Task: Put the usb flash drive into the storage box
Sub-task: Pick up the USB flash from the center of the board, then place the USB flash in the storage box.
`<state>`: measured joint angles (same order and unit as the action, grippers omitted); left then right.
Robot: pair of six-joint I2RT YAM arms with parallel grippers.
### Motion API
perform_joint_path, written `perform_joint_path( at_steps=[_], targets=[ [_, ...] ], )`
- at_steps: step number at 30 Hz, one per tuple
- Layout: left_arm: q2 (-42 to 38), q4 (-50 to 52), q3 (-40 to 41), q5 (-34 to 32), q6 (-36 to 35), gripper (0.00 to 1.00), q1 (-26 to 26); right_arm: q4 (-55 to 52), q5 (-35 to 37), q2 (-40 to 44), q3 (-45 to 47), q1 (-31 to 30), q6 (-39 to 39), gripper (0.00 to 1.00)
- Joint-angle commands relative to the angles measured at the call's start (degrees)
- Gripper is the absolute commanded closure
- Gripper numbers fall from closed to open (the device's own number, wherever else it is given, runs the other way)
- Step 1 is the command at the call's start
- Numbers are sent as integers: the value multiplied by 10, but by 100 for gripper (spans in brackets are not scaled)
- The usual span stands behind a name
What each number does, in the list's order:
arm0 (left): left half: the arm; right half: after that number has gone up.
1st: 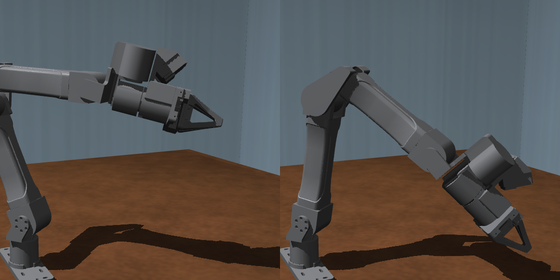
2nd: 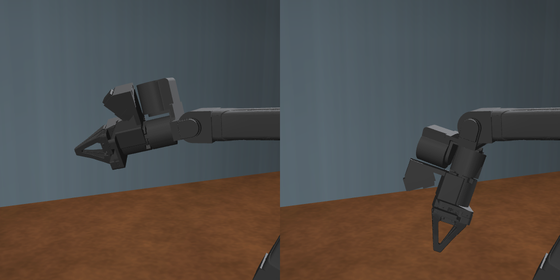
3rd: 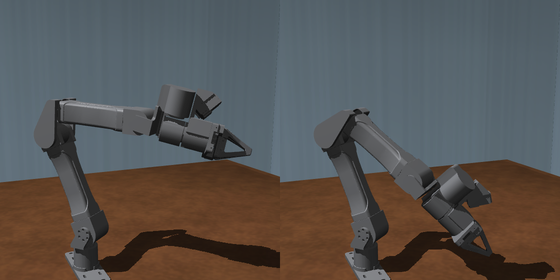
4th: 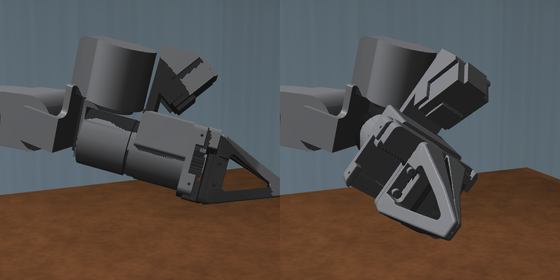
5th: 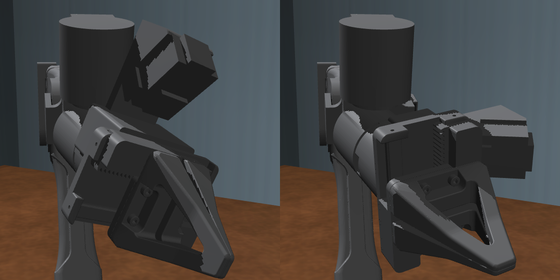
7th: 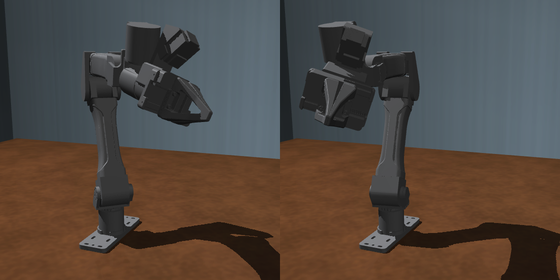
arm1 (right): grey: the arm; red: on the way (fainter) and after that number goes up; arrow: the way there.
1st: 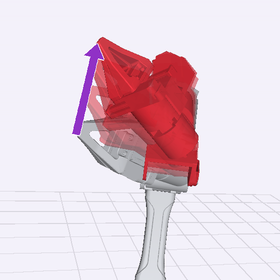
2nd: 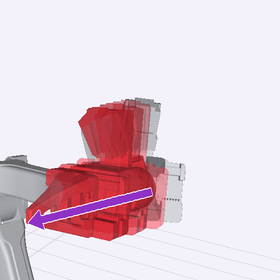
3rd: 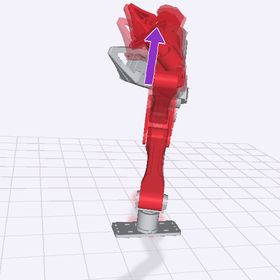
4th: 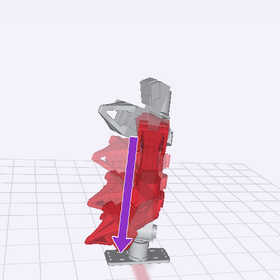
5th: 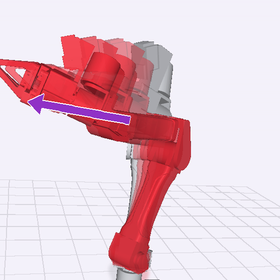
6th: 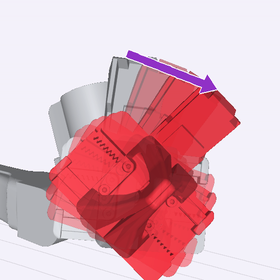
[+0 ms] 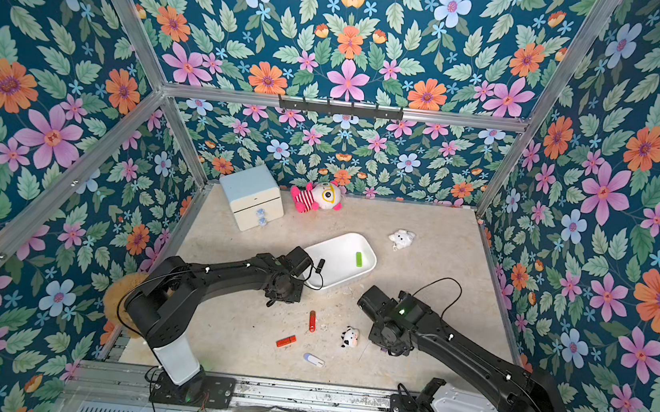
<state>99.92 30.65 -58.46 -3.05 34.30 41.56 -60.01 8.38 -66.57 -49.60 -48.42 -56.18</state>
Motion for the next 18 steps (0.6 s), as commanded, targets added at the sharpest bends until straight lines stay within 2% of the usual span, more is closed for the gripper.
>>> perform_joint_path(
  at_steps=[1, 8, 18],
  targets=[
    [6, 33, 1, 4, -1, 100, -1, -31, 26, -21, -56, 32, 74, 100],
    [-6, 50, -11, -1, 0, 100, -1, -32, 28, -114, -190, 72, 153, 100],
    [-18, 68, -20, -10, -3, 100, -1, -16, 17, -253, -331, 88, 223, 100]
  ],
)
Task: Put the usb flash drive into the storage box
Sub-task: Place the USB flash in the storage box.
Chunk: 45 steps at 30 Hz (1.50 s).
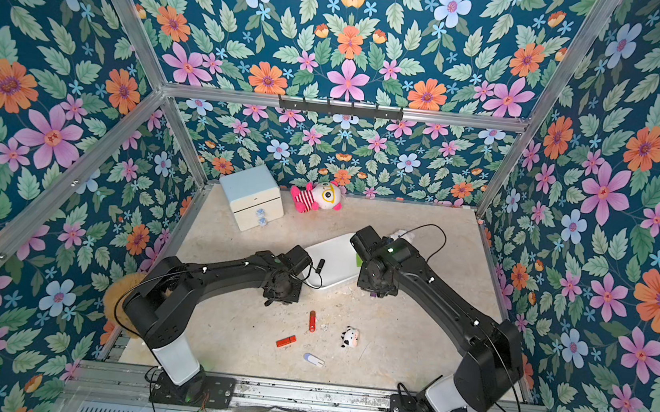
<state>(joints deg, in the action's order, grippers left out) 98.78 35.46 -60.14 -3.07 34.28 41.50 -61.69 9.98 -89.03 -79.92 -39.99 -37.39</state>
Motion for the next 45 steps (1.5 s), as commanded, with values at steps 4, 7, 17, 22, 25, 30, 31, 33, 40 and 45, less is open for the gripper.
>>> perform_joint_path(
  at_steps=[4, 7, 17, 22, 25, 30, 31, 33, 40, 45],
  targets=[
    [-18, 33, -8, -17, -2, 100, -1, 11, -6, -101, -81, 12, 58, 100],
    [-28, 46, -13, -20, -1, 100, -3, 14, -12, -151, -131, 19, 75, 100],
    [-57, 79, -31, -27, -12, 100, -23, 1, -21, -295, -287, 36, 114, 100],
    [-69, 85, -29, -26, -17, 100, -36, 5, -28, -351, -328, 47, 124, 100],
    [-75, 87, -26, -26, -21, 100, -42, 14, -29, -380, -341, 52, 128, 100],
    [-82, 89, -21, -25, -26, 100, -51, 23, -30, -421, -364, 54, 136, 100],
    [-83, 89, -21, -25, -26, 100, -53, 23, -31, -428, -369, 55, 137, 100],
    [-85, 90, -18, -23, -28, 100, -55, 24, -32, -441, -380, 57, 139, 100],
    [-90, 90, -16, -22, -29, 100, -60, 17, -35, -481, -417, 58, 144, 100],
    [-93, 93, -16, -23, -29, 100, -62, 13, -31, -497, -430, 61, 145, 100]
  ],
)
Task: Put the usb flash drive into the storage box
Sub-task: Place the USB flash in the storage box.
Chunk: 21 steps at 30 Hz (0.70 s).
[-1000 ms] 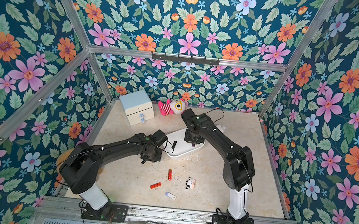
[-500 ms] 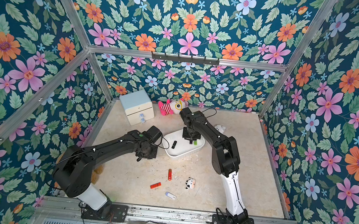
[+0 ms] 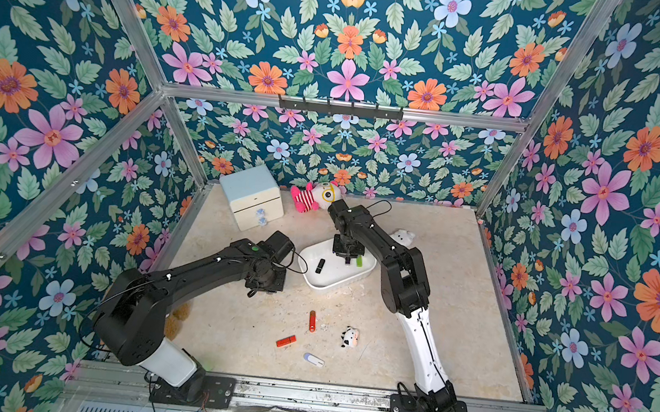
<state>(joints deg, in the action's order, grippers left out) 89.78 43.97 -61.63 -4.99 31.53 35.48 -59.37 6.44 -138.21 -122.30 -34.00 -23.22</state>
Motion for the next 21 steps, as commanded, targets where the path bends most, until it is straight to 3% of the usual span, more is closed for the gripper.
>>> perform_joint_path(
  at_steps=[1, 9, 17, 21],
  targets=[
    [-3, 9, -2, -4, -1, 100, -2, -10, 5, -7, -7, 2, 4, 100],
    [-6, 14, -11, -5, -1, 100, -2, -13, 7, -22, -8, 4, 5, 100],
    [-5, 23, -34, -6, -5, 100, -2, -9, 10, -11, -2, 4, 5, 62],
    [1, 34, -56, -9, -10, 100, -2, -12, 14, -4, -9, 3, 6, 57]
  ],
)
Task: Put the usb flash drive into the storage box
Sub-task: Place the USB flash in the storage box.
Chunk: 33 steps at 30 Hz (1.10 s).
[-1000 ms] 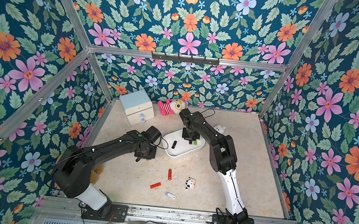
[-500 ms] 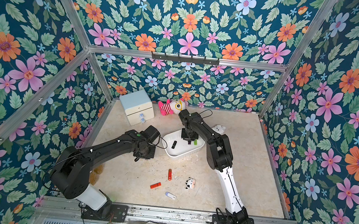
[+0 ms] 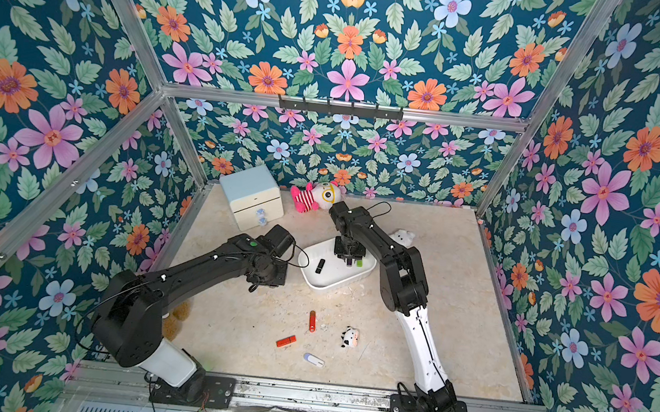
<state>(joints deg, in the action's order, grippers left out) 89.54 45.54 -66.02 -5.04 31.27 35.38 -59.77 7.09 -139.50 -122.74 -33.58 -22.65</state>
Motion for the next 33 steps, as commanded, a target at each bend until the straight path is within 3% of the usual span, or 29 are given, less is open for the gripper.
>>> perform_joint_path(
  at_steps=[1, 14, 22, 33],
  targets=[
    [5, 21, -18, -9, -10, 100, 0, -10, 10, 12, -9, 0, 1, 57],
    [52, 52, -139, 3, -41, 100, 0, -35, 55, 153, 9, 1, -19, 51],
    [137, 55, -251, 29, -68, 100, 11, 6, 72, 321, 224, 18, -74, 38],
    [269, 37, -369, 69, -86, 100, 44, 49, 88, 531, 494, 41, -155, 29]
  ],
)
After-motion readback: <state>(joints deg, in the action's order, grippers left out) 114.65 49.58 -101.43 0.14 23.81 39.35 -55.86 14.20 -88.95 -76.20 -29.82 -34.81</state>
